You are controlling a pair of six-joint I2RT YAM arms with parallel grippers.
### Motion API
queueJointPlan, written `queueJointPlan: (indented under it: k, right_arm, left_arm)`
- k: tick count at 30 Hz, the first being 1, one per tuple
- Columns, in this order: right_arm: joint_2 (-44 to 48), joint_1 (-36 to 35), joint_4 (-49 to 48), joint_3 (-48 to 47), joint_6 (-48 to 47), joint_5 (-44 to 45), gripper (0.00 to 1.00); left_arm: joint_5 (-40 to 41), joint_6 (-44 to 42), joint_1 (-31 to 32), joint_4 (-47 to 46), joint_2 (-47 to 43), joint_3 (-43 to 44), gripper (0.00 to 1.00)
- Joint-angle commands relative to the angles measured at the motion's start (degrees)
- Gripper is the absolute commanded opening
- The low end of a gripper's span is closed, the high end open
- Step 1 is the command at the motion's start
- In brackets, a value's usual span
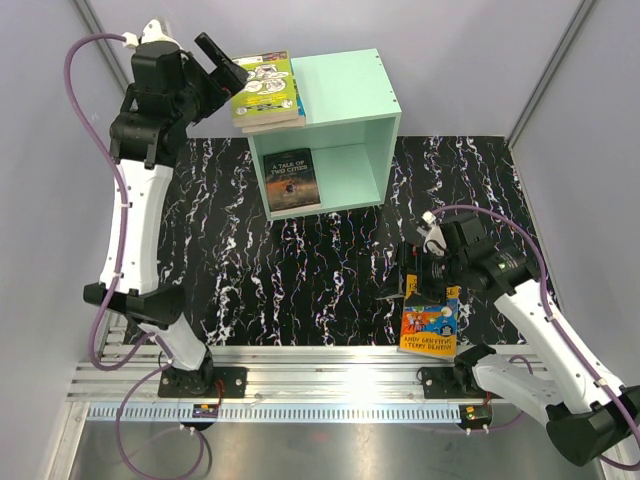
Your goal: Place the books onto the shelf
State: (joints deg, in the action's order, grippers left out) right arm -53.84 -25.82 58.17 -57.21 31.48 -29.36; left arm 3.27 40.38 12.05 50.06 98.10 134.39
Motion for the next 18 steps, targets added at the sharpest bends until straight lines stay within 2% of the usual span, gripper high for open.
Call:
queueJointPlan:
  k: [1,4,7,10,11,12,13,15,18]
  right_arm:
    - [0.5,0.0,-1.6,0.3,-0.7,0.4,1.00]
    - [0.1,0.1,-1.5,0.3,-0.7,0.4,1.00]
    - [-0.5,0.0,-1.1,-0.4,-1.2,2.2,1.00]
    - [-3.7,0.0,3.1,-2.5,-1.3,11.8,1.00]
    - [-4.9,0.0,4.1,-3.5,-1.4,17.5,1.00]
    - [-6.4,0.1,5.0,-4.0,-2.3,20.0,1.00]
    - [-9.1,0.2,6.0,-4.5,-2.1,22.0,1.00]
    - [-11.1,1.8,4.9,-5.5,-0.8,24.1,1.00]
    - [-15.7,7.6,3.3,-6.0,1.8,21.5,1.00]
  left_arm:
    - [5.6,-4.0,0.0,0.6,-4.8,-2.1,0.99]
    - [6.7,-4.3,0.1,-0.2,-10.1,-6.3,0.99]
    - [5.7,-3.9,0.8,0.2,-17.4,-16.1,0.99]
    - [6.1,-3.4,3.3,0.0,-27.0,-31.3,0.99]
    - [6.0,-2.8,3.9,-0.5,-30.0,-35.5,0.99]
    - [5.6,-2.1,5.3,-2.1,-32.4,-44.0,0.99]
    - [3.8,-0.7,5.8,-2.9,-37.1,-47.5,0.99]
    - [2.4,0.9,7.2,-3.3,-40.5,-56.9,0.99]
    - [1.1,4.5,9.6,-1.5,-45.4,-64.1,0.99]
